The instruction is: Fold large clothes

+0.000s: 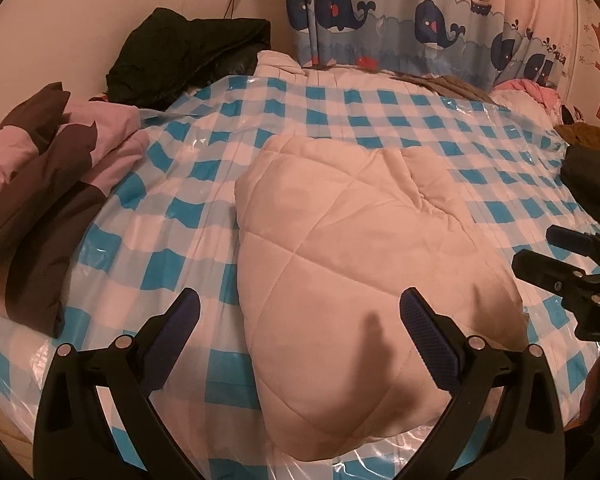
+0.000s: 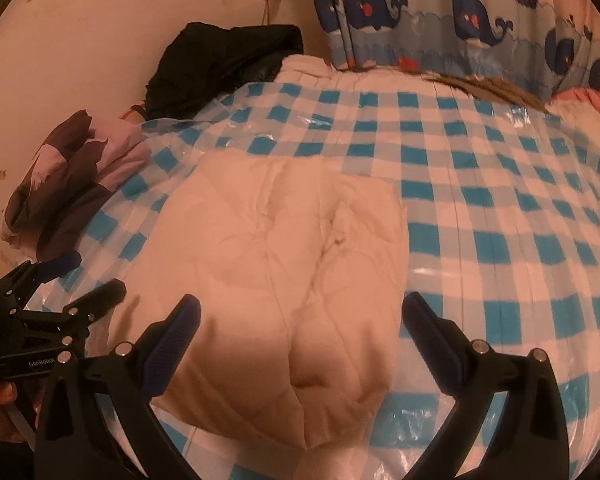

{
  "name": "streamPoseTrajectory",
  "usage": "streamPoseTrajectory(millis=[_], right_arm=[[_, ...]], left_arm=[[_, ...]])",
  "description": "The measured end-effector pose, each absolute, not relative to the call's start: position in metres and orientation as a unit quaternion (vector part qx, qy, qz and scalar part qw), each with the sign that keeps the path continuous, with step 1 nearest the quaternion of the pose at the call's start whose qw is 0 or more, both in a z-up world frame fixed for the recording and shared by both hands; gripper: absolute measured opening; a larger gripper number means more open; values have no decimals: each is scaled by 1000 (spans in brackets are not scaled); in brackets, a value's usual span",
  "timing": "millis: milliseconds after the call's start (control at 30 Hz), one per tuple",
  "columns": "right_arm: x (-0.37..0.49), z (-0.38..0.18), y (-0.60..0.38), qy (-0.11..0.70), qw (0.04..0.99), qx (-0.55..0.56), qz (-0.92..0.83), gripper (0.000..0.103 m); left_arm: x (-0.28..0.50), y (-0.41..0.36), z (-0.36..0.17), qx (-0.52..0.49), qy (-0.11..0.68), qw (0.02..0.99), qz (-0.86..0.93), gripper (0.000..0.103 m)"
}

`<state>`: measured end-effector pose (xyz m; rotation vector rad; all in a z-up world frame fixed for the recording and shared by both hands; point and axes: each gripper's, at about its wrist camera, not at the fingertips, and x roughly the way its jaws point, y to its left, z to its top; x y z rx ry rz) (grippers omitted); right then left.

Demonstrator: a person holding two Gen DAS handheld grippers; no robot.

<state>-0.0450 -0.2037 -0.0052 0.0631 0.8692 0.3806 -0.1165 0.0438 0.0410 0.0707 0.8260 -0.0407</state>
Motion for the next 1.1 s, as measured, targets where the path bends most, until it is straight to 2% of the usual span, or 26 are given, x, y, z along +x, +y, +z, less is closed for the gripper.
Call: streamPoseTrajectory(millis=[1100], right_arm=[[-48,-9,-192,431,882,14,188,97]], left_arm=[[-110,52,29,29,430,902,-25,96]])
